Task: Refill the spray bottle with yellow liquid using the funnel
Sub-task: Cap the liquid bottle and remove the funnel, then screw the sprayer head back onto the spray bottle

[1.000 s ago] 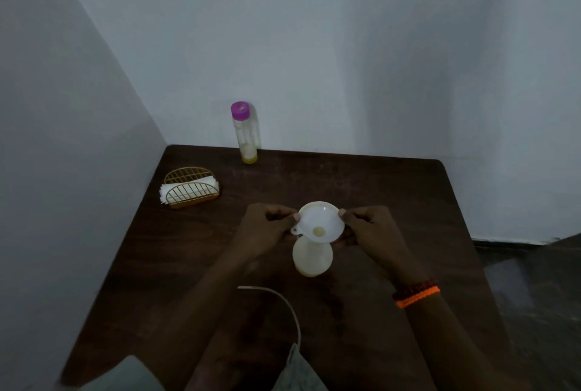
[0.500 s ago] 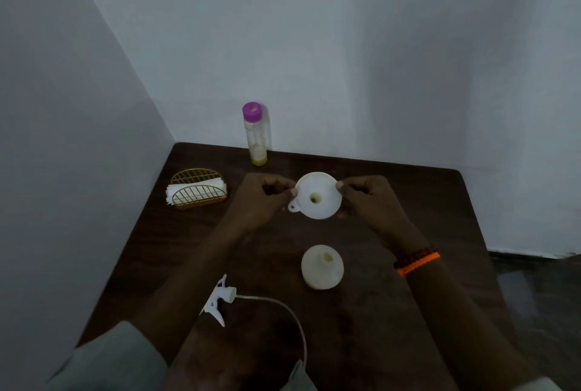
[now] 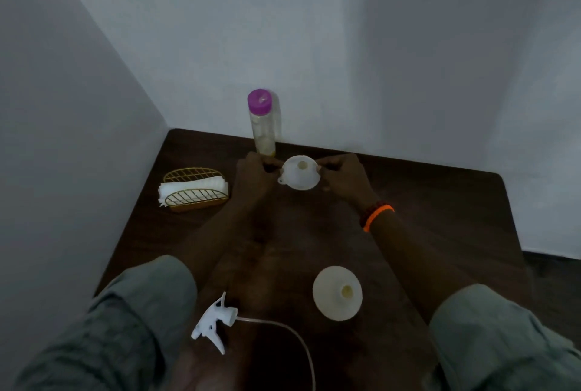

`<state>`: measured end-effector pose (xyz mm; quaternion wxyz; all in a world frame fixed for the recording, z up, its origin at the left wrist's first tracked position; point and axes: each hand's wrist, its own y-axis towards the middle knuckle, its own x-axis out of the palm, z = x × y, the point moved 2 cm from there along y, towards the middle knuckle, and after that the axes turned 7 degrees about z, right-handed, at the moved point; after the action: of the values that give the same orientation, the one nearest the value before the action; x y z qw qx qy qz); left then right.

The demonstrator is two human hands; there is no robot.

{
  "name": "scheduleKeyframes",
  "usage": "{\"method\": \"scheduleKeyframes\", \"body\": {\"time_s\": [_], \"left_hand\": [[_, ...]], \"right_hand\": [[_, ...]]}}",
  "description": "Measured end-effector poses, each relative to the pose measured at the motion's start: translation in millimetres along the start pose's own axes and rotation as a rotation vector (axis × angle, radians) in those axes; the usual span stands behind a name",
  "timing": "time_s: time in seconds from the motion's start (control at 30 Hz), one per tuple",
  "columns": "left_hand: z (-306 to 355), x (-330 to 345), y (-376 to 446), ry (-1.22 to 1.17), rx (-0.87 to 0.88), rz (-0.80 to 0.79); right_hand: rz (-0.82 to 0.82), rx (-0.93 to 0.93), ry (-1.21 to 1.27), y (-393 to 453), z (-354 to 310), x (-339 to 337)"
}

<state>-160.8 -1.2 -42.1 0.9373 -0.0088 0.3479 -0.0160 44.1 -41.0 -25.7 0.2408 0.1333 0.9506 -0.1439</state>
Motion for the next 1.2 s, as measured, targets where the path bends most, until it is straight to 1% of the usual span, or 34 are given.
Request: {"method": "scheduleKeyframes", "body": {"time_s": [0.27,0.5,0.63,0.8,0.93,1.0,1.1,1.2], "left_hand": [[-18.0,34.7,27.1,0.082,-0.016,-0.057],[-23.5,41.8,30.8,0.082,-0.016,-0.031],[-27.0,44.2,32.4,0.087,-0.022,-0.044],[-24.9,42.0,28.9,0.089,0.026,-0.039],[-31.2,29.3,16.4,0.08,0.01,-0.042],[-40.2,18.9,0.3,0.077,-0.047,-0.053],[-60.2,-6.8,-44.8,0.031,-0.178,-0.028],[-87.4,-40.1,-104.3,0.023,-0.251,-0.001]], "right_hand": [[-0.001,0.075,-0.042,39.1,23.3,21.5],[-0.001,0.056,-0.035,53.9,26.0,29.6],[0.002,0.067,-0.033,57.6,30.0,31.7],[0.017,0.069,-0.043,55.1,32.1,27.2],[0.056,0.111,-0.019,38.8,32.5,12.6],[0.096,0.134,0.001,23.0,34.7,-1.3],[0.158,0.162,0.046,-15.0,41.7,-29.2],[0.239,0.229,0.108,-74.7,57.1,-55.4]]}}
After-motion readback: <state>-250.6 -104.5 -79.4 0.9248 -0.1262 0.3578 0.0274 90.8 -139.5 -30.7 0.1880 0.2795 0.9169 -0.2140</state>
